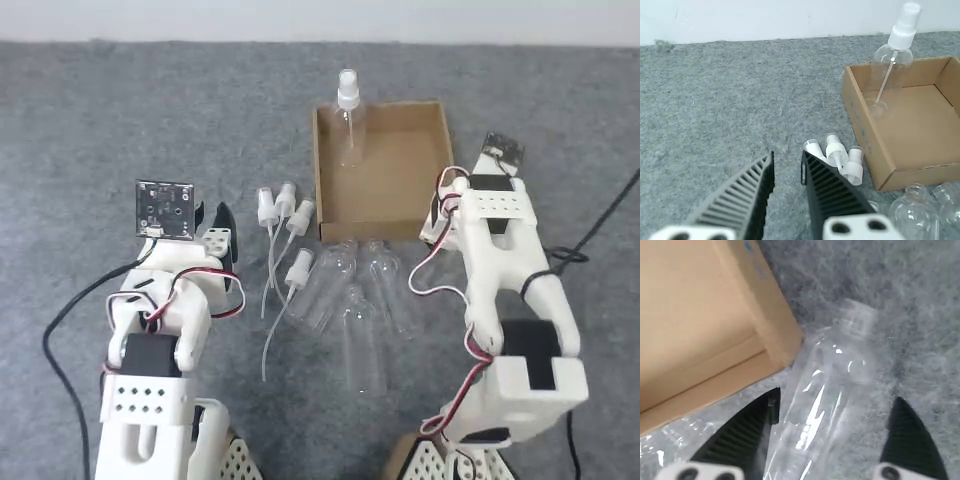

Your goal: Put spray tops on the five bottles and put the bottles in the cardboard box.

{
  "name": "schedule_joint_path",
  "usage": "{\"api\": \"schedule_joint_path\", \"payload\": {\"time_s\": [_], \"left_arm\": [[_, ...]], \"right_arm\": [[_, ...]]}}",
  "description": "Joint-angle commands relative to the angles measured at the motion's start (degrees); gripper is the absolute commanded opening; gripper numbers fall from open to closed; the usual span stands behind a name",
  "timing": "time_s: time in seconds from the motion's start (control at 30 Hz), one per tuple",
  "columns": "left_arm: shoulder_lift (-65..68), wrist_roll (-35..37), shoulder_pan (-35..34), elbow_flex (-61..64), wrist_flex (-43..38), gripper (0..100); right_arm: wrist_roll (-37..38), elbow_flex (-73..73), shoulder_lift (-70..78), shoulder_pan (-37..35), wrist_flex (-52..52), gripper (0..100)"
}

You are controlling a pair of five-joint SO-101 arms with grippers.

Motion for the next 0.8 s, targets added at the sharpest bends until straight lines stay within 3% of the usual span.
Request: {"api": "schedule_joint_path", "payload": {"time_s": [0.0,0.1,0.2,0.47,0.57,0.7,0.77], "left_arm": [[-0.9,0.3,-0.2,-0.4,-1.4,8],[-0.6,0.3,-0.2,-0.4,-1.4,8],[-0.5,0.3,-0.2,-0.5,-1.4,8],[0.7,0.3,-0.6,-2.7,-0.1,7],[8.4,0.0,-0.5,-8.6,3.5,7],[26.5,-0.1,-0.2,-21.7,9.5,8],[36.2,-0.9,-0.1,-29.5,12.5,8]], "right_arm": [[-0.2,-0.4,0.0,1.9,-0.3,19.9],[2.3,-0.4,-0.2,4.4,1.0,13.8],[11.9,-0.4,-0.3,7.3,2.6,10.6],[50.2,-0.8,-0.5,17.3,6.7,10.0],[59.1,-0.3,-1.1,21.8,6.9,8.7],[67.1,2.8,-4.8,26.7,3.5,0.9],[70.2,6.2,-7.1,27.8,1.9,2.1]]}}
